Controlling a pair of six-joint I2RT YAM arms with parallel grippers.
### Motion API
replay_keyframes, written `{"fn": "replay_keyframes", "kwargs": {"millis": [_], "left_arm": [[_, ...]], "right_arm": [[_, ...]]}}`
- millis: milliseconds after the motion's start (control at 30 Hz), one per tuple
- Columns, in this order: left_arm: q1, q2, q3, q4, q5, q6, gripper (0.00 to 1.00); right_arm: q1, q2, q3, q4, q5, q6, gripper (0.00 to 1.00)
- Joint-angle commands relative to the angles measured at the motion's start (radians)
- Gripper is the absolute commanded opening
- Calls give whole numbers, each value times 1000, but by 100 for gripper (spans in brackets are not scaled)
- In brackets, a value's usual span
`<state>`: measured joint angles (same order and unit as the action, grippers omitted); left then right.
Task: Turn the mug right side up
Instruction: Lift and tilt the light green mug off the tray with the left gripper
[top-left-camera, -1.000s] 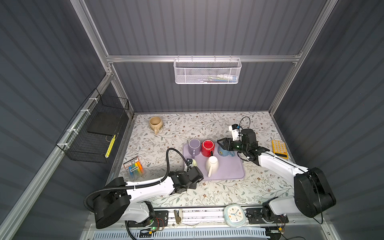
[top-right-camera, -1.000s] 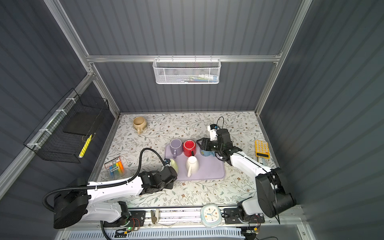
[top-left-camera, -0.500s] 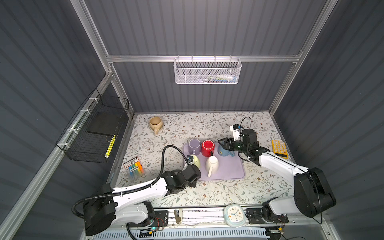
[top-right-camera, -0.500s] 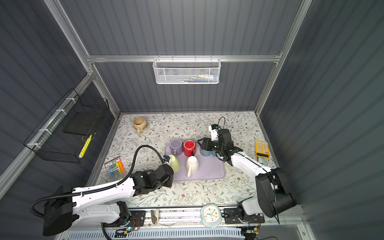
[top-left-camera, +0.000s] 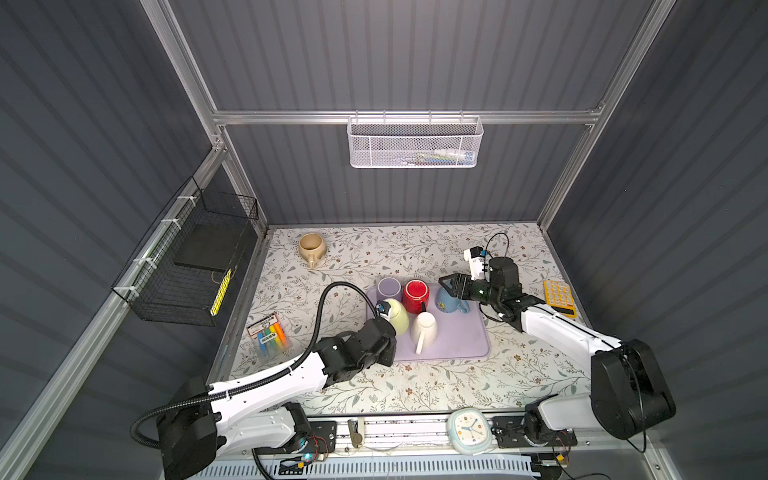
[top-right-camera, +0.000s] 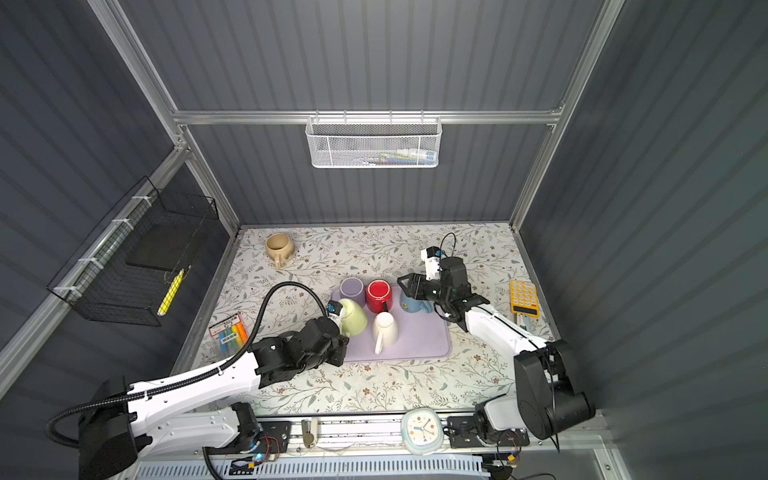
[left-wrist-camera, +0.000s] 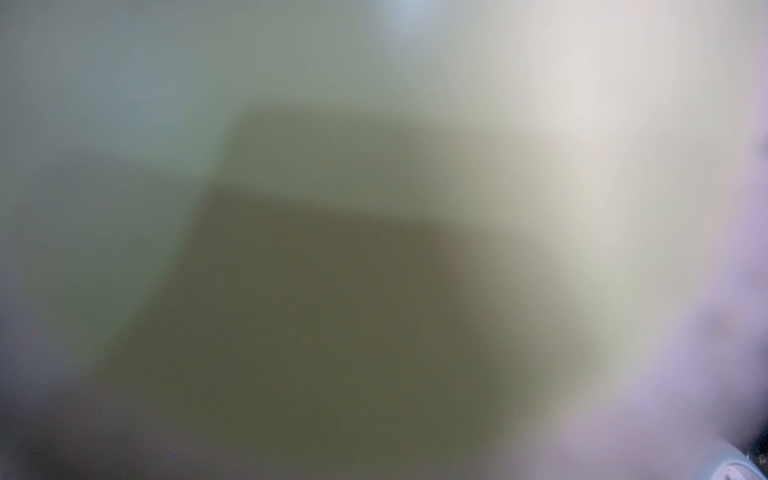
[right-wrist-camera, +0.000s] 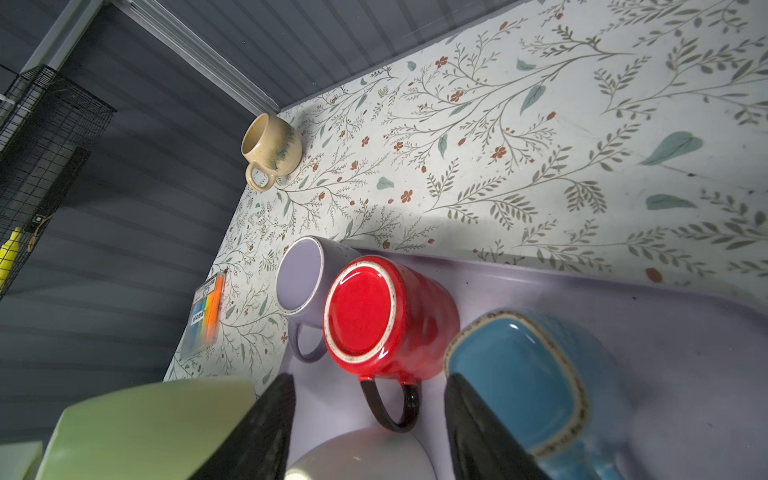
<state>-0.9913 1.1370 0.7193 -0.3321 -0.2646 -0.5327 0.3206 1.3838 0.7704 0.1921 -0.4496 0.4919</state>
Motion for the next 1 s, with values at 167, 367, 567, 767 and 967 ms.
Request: {"fn": "replay_keyframes", "kwargs": {"millis": [167, 367, 567, 767, 967], "left_arm": [[112, 48, 140, 117, 161, 147, 8], [170, 89, 191, 167, 264, 184, 8], [250, 101, 206, 226, 373, 195, 8], [312, 111, 209, 309, 461, 189, 8], [348, 142, 207, 396, 552, 156, 8]], "right_arm": [[-33, -60, -35, 4, -16, -2, 60], [-50, -71, -47, 13, -27, 3, 60], [-71, -86, -72, 32, -58, 9, 59], [-82, -94, -85, 55, -78, 5, 60], [-86, -86, -86, 102, -123, 13, 60]]}}
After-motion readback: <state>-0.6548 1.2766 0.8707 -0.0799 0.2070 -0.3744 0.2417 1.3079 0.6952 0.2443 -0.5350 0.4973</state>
